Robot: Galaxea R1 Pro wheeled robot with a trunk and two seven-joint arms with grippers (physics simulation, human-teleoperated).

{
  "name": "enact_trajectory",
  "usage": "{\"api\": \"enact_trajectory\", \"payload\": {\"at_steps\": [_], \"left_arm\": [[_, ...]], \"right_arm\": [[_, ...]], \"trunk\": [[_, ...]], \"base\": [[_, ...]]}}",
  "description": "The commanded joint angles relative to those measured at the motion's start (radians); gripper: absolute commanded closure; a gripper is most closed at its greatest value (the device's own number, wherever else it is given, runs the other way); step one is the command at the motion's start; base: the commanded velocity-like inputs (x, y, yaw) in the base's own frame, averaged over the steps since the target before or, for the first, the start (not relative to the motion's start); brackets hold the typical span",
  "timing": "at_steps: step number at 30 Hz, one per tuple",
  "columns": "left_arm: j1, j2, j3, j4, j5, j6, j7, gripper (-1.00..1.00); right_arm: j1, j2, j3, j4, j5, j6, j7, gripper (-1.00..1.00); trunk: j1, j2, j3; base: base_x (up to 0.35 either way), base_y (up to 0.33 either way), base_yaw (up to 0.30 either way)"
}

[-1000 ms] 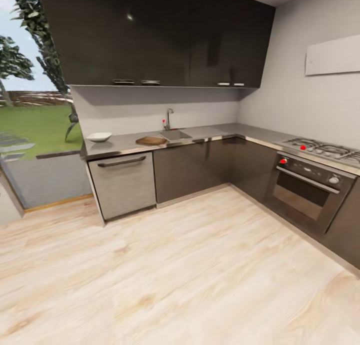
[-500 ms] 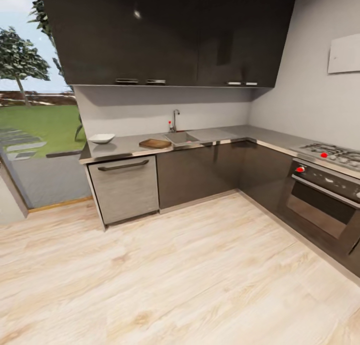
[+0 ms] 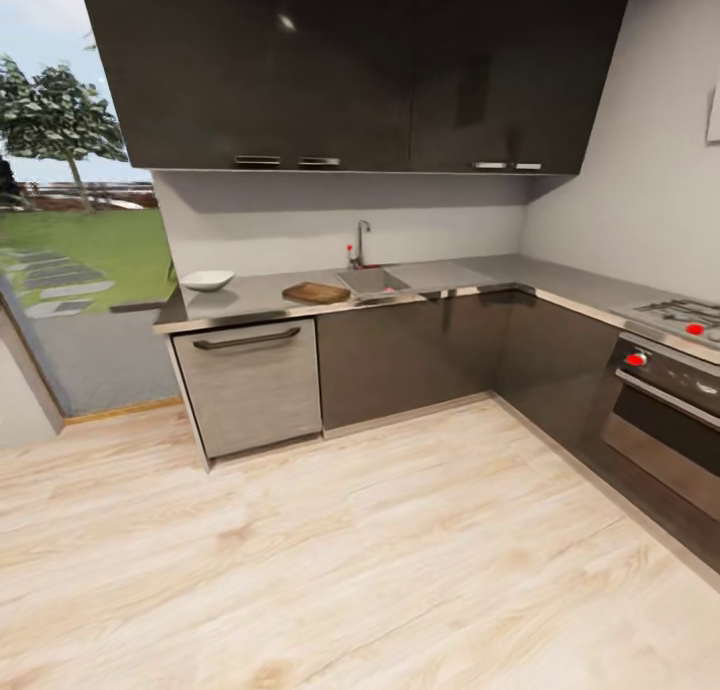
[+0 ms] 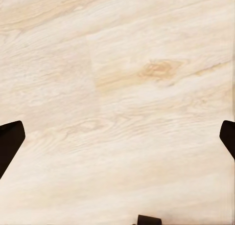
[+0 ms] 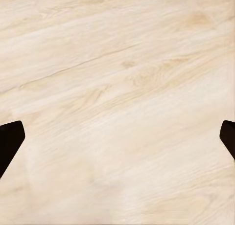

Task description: In the kitchen, take the Vidalia onion out of the sink, dice it on the chopping board with the paring knife, put the diced onion into the bowl on the countertop, then place both the paring knife and the chopping board into the sink.

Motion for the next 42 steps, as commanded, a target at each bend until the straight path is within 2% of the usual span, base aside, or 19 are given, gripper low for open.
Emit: {"api": "enact_trajectory", "payload": {"at_steps": [1,42], "left_arm": [[-0.001,0.000,0.000,0.000,0.001,-0.003,0.002,-1.00],[-0.001,0.001,0.000,-0.001,0.001,-0.003,0.003,-1.00]], "right_arm": [[0.000,0.000,0.000,0.001,0.000,-0.003,-0.003,-1.00],[0.000,0.000,0.000,0.001,0.000,-0.003,-0.003,-1.00]], "trunk": [[0.000,0.000,-0.001],[0.000,0.000,-0.001]], "base": [[0.282,-0.218,0.126],[0.280,-0.224,0.129]]}}
